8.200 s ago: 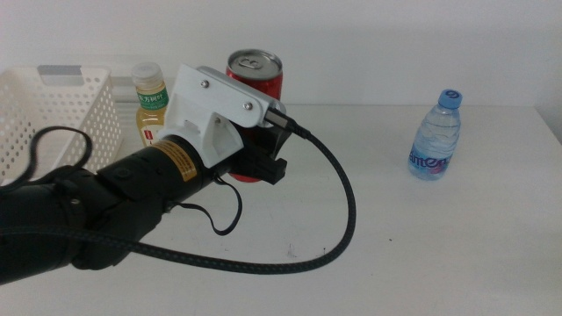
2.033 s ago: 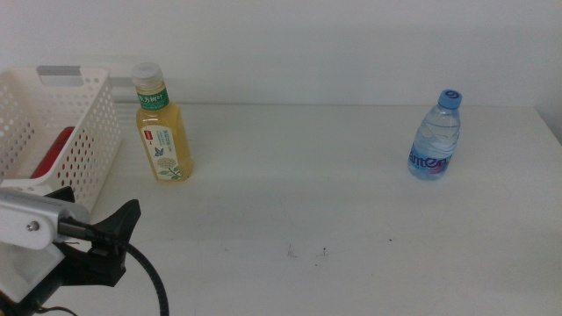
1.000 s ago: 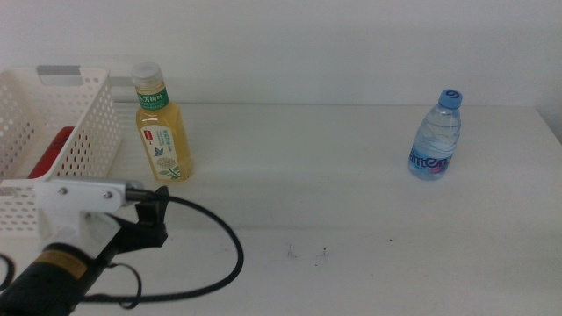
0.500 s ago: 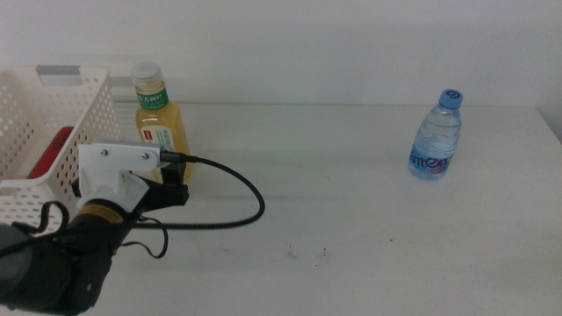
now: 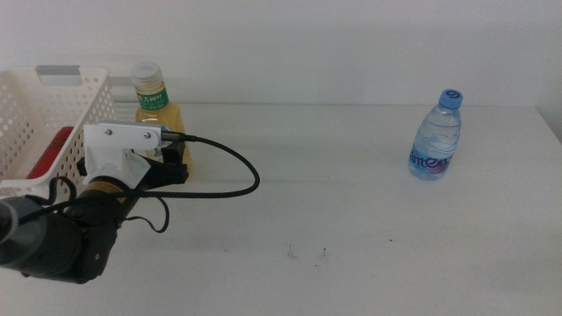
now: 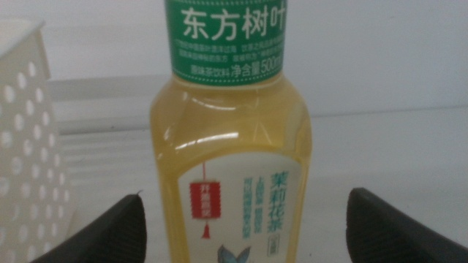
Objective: Use arms to grab the bottles and put them into the dustbin to the left of the table.
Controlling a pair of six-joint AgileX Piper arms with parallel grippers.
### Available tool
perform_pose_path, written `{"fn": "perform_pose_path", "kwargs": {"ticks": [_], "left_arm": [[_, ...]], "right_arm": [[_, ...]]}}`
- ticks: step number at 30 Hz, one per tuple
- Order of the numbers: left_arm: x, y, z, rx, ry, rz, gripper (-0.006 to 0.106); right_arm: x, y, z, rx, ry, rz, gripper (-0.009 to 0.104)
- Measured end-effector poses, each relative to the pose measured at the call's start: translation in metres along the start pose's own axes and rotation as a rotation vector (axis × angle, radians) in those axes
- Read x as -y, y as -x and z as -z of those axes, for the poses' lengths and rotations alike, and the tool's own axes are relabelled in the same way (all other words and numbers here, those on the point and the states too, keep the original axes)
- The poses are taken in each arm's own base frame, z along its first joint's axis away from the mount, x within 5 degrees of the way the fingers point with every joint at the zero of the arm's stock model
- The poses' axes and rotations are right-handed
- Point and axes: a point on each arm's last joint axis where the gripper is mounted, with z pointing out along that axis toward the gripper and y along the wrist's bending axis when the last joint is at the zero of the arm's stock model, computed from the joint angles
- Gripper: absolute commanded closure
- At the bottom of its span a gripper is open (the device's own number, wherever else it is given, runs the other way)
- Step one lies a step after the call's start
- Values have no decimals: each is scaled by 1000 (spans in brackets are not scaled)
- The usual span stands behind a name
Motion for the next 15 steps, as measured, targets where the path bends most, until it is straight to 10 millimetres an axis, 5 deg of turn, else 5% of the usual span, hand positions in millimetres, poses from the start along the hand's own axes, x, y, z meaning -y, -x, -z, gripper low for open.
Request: {"fn": "perform_pose_path", "kwargs": {"ticks": [15], "left_arm": [[1, -11, -41, 1, 3, 8, 7]], "right_arm": [[0, 0, 0, 0, 0, 0, 2]]}}
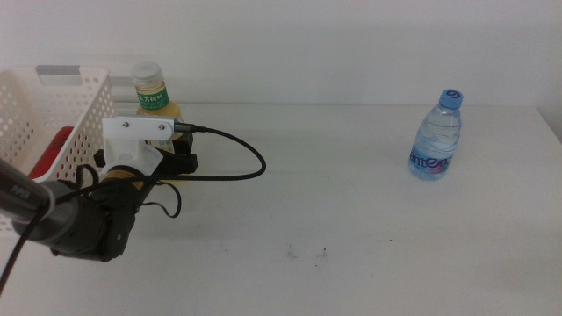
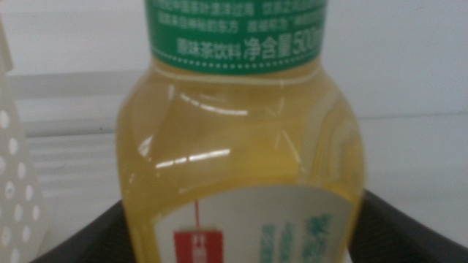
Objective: Use arms to grab the bottles and put them into the dustbin to the left of the table.
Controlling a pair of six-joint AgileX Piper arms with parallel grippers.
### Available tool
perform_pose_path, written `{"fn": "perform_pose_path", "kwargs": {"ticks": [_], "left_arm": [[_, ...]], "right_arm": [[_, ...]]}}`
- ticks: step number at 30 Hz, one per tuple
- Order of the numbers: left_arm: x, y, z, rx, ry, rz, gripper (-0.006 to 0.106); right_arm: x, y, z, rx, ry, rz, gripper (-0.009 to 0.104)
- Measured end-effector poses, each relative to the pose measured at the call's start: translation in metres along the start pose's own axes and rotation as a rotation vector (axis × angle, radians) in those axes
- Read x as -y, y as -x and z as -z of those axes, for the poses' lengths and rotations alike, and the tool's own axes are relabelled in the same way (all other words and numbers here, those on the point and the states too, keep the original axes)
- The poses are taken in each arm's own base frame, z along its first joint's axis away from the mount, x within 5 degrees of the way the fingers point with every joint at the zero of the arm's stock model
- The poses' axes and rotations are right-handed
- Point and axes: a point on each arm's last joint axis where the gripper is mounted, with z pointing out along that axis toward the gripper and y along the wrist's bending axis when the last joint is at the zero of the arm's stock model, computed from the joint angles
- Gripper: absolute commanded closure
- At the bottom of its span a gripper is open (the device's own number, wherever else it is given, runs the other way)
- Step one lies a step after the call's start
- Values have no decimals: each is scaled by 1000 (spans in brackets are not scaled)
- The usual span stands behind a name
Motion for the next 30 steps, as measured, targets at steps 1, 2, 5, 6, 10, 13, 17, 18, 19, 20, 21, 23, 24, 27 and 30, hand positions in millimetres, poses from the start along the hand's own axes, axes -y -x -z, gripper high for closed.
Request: {"fn": "perform_pose_path", "kwargs": {"ticks": [1, 2, 5, 6, 10, 13, 17, 18, 19, 20, 21, 23, 24, 27, 30], "left_arm": [[-1, -1, -3, 1, 2, 0, 7], [-1, -2, -6, 2, 4, 1, 7], [-3, -5, -14, 5, 10, 6, 7], [-4, -6, -16, 3, 12, 6, 7], [-5, -8, -26, 9, 12, 5, 7], [-7, -8, -31, 16, 15, 6, 7], [-7, -11, -35, 13, 16, 6, 7], [-7, -11, -35, 16, 15, 6, 7], [-7, -12, -35, 14, 16, 6, 8], [-7, -12, -35, 14, 16, 6, 14], [-7, -12, -35, 14, 16, 6, 17], [-7, -12, -35, 14, 14, 5, 25], [-7, -12, -35, 14, 14, 5, 30], [-7, -13, -35, 12, 13, 2, 48], [-7, -13, -35, 14, 17, 4, 87]], "right_arm": [[0, 0, 0, 0, 0, 0, 2], [0, 0, 0, 0, 0, 0, 2], [0, 0, 0, 0, 0, 0, 2], [0, 0, 0, 0, 0, 0, 2], [0, 0, 0, 0, 0, 0, 2], [0, 0, 0, 0, 0, 0, 2], [0, 0, 0, 0, 0, 0, 2], [0, 0, 0, 0, 0, 0, 2], [0, 0, 0, 0, 0, 0, 2], [0, 0, 0, 0, 0, 0, 2], [0, 0, 0, 0, 0, 0, 2], [0, 0, 0, 0, 0, 0, 2], [0, 0, 0, 0, 0, 0, 2], [0, 0, 0, 0, 0, 0, 2], [0, 0, 0, 0, 0, 0, 2]]}}
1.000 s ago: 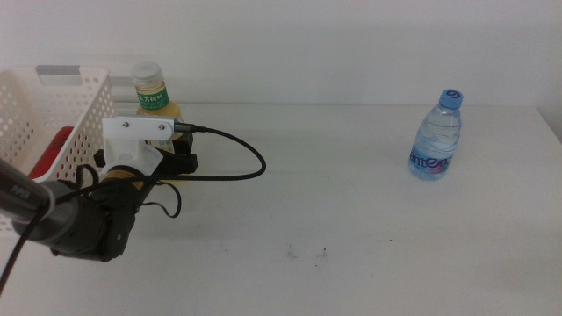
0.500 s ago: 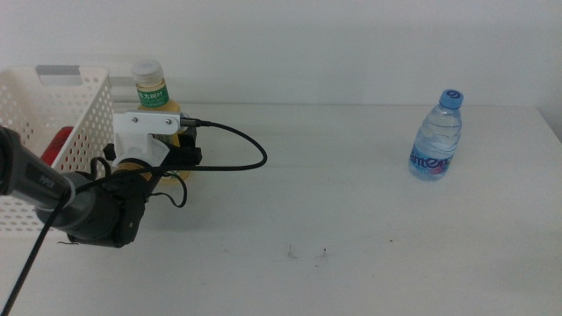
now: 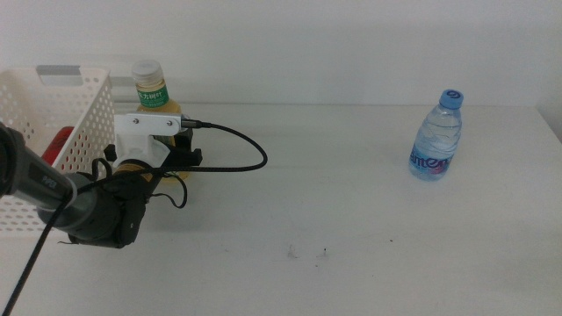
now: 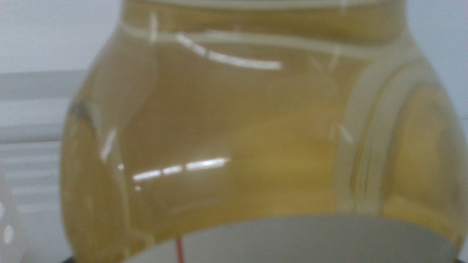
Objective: Use arms to grab the bottles and put them into the dustbin to the left of the table.
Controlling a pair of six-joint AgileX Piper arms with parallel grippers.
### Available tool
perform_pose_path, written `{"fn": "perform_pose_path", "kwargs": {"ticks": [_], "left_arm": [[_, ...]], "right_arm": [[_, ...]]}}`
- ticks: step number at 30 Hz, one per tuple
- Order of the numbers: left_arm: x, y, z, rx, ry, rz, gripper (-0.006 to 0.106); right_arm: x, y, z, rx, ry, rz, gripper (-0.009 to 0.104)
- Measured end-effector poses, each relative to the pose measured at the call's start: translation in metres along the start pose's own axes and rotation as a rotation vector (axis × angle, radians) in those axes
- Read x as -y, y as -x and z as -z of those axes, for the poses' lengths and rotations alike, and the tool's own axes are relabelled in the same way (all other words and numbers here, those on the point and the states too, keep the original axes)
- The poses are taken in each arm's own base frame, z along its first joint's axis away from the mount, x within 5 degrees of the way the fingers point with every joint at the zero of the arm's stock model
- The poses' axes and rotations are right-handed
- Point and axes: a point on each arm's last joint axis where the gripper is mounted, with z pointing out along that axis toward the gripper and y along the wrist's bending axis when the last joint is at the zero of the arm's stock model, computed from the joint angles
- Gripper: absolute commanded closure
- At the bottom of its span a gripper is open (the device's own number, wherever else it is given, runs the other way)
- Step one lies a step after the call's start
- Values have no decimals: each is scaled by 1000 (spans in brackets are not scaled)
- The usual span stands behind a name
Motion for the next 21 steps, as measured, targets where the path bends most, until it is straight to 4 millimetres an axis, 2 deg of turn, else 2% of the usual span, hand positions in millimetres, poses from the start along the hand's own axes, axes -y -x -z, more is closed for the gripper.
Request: {"fn": "perform_pose_path", "kwargs": {"ticks": [2, 3, 9, 13, 21], "left_arm": [[0, 0, 0, 2, 2, 1, 100], [0, 1, 2, 1, 2, 1, 102], [-1, 5, 22, -40, 6, 2, 102], [0, 17, 42, -45, 0, -1, 102], [13, 61, 82, -34, -40, -2, 102]], "right_arm": [[0, 0, 0, 0, 0, 0, 2], [0, 0, 0, 0, 0, 0, 2], [0, 0, 0, 0, 0, 0, 2], [0, 0, 0, 0, 0, 0, 2], [0, 0, 0, 0, 0, 0, 2]]}}
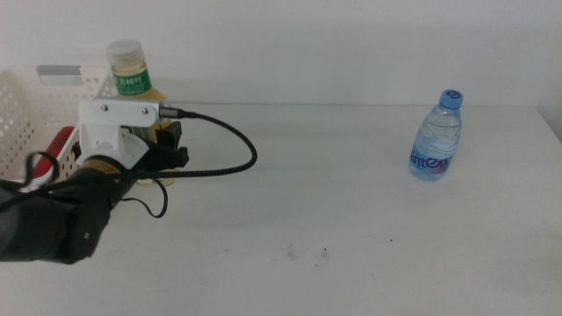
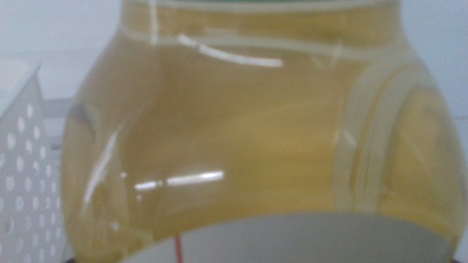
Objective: Use arms to grab the bottles and put them into the dustbin to the left of the table.
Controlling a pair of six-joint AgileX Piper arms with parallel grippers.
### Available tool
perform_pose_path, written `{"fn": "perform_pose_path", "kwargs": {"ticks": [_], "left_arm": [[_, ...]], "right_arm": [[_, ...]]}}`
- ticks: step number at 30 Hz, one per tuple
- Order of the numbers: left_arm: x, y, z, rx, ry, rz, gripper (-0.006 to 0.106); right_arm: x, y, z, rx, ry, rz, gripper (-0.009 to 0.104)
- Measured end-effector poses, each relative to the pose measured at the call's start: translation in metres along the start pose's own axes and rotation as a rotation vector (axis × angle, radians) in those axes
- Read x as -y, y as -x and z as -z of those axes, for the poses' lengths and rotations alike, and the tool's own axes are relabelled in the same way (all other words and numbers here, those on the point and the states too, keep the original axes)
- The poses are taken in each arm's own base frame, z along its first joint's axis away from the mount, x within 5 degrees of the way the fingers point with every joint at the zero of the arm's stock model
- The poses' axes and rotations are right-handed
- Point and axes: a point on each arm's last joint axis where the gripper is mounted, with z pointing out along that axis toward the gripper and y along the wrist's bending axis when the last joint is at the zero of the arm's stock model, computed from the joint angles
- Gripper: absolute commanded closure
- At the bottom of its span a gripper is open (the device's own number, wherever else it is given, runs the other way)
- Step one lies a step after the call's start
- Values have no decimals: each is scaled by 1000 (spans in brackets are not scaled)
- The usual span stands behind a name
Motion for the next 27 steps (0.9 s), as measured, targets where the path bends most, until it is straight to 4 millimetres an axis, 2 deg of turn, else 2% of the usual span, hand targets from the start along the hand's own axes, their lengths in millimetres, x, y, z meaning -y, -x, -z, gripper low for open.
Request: {"fn": "perform_pose_path", "kwargs": {"ticks": [11, 17, 27], "left_arm": [[9, 57, 52, -75, -25, -8, 102], [10, 74, 80, -141, -26, 18, 102], [15, 106, 89, -304, -40, 21, 102]], "right_arm": [[0, 0, 0, 0, 0, 0, 2], [0, 0, 0, 0, 0, 0, 2], [0, 0, 0, 0, 0, 0, 2]]}}
